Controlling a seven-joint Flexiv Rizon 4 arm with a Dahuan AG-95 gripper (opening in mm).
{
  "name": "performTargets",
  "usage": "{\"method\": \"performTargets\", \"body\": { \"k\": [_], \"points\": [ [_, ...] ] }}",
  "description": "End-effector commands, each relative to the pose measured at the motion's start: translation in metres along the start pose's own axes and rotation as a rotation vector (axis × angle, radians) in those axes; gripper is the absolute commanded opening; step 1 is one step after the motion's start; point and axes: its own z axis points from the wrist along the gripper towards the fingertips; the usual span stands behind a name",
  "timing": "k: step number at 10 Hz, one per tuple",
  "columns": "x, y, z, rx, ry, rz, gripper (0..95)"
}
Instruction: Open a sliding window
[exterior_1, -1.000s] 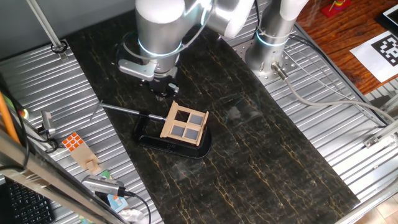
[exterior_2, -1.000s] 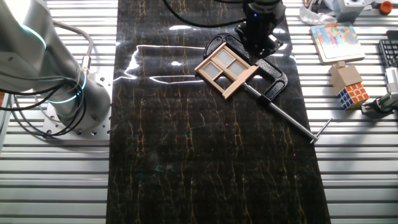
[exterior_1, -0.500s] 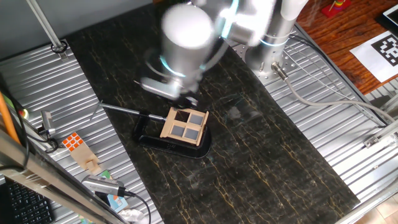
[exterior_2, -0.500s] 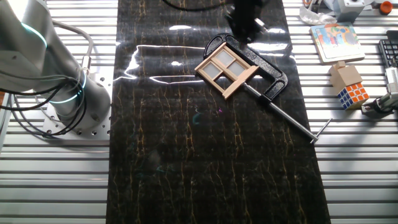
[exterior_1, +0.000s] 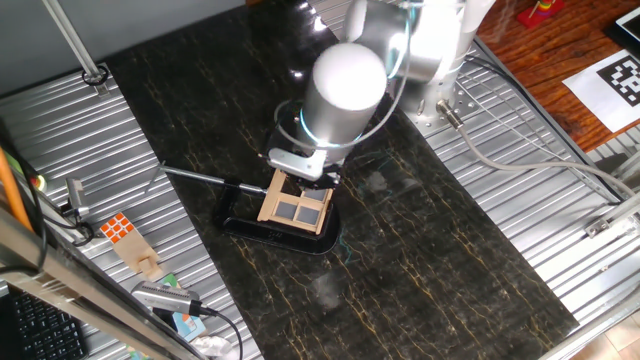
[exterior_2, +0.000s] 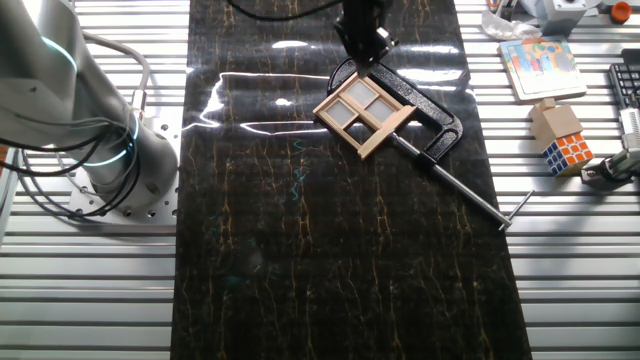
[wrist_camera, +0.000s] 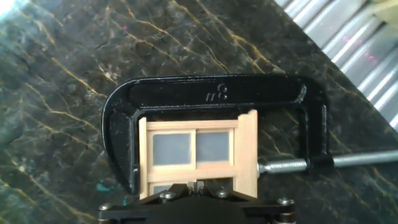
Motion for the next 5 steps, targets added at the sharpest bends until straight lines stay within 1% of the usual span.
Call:
{"method": "performTargets", "body": {
  "k": [1, 2, 3, 5],
  "points": [
    [0.001, 0.000, 0.011, 0.012, -0.007, -0.005, 0.0],
    [0.000, 0.001, 0.016, 0.013, -0.012, -0.014, 0.0],
    [0.000, 0.001, 0.018, 0.011, -0.011, -0.020, 0.0],
    [-0.001, 0.001, 0.022, 0.005, 0.001, -0.030, 0.0]
  ]
}}
